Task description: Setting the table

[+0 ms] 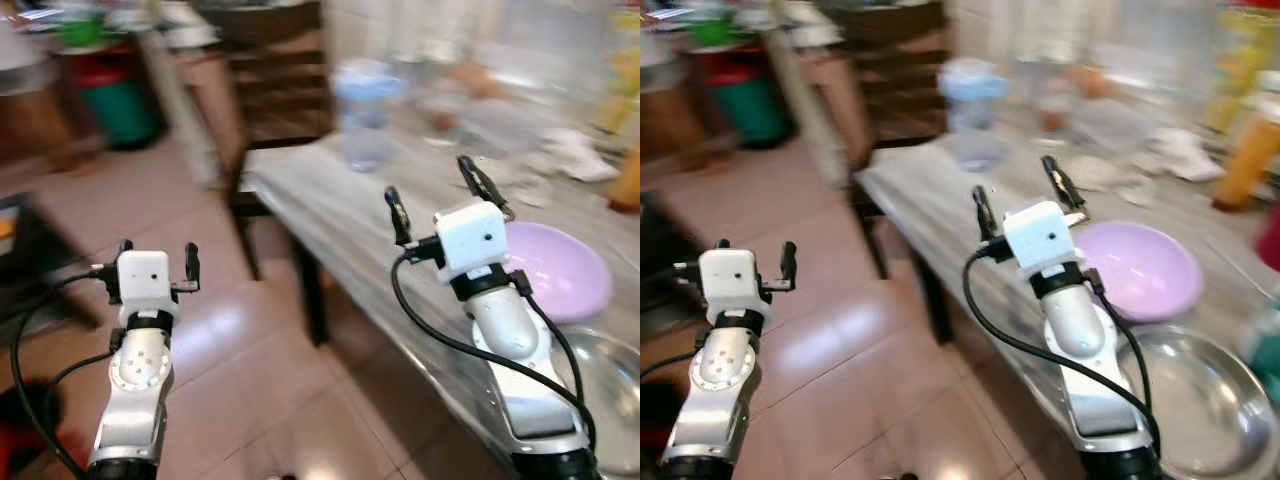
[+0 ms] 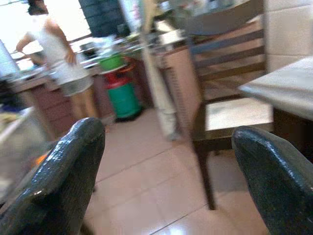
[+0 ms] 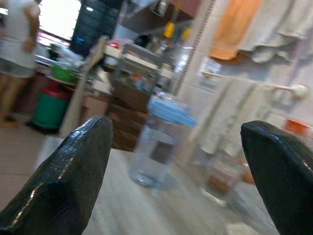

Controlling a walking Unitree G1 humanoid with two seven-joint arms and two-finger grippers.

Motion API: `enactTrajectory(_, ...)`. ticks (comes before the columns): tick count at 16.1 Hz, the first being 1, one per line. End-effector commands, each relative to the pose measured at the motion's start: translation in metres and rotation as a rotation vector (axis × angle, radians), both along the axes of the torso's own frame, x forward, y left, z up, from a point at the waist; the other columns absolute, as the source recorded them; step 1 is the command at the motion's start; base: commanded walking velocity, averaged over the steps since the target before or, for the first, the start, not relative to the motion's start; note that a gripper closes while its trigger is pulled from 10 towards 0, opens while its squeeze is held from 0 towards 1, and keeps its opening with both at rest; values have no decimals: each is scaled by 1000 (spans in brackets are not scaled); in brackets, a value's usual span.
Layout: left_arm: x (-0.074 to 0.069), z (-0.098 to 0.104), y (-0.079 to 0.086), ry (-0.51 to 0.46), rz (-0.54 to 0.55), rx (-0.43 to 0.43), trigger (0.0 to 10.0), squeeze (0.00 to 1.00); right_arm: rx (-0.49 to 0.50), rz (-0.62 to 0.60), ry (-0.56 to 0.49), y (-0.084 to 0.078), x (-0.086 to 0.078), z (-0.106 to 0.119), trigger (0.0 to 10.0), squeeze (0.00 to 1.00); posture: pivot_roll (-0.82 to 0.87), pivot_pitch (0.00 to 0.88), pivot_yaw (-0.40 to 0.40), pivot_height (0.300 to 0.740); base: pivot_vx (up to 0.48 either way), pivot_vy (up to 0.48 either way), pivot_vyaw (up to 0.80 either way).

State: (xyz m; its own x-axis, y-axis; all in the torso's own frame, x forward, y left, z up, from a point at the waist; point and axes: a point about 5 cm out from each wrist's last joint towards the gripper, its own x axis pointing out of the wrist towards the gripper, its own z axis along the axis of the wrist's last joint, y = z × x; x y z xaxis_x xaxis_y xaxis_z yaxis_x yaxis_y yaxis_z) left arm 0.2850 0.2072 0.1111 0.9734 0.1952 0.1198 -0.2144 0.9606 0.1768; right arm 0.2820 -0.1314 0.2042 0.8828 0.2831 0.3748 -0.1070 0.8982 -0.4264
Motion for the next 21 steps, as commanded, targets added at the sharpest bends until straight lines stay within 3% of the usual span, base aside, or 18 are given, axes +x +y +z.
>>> enactTrajectory(1, -1, -4, 4, 14, 28, 17, 10000, 0, 7, 18, -5, 2, -1, 2, 10000, 0, -182, 67, 62, 740, 0, 0, 800)
enactTrajectory(10, -20, -31, 19, 84, 126, 17, 10000, 0, 34, 73, 50, 9, 9, -8, 10000, 0, -128, 69, 27, 740, 0, 0, 760)
enactTrajectory(14, -24, -48, 21, 146, 128, 33, 10000, 0, 85, 23, 124, 0, 13, -28, 10000, 0, -128, 66, 36, 740, 0, 0, 0)
enactTrajectory(21, -16, -53, 13, 165, 73, -22, 10000, 0, 198, -52, 189, -12, 19, -40, 10000, 0, -134, 61, 45, 740, 0, 101, 0)
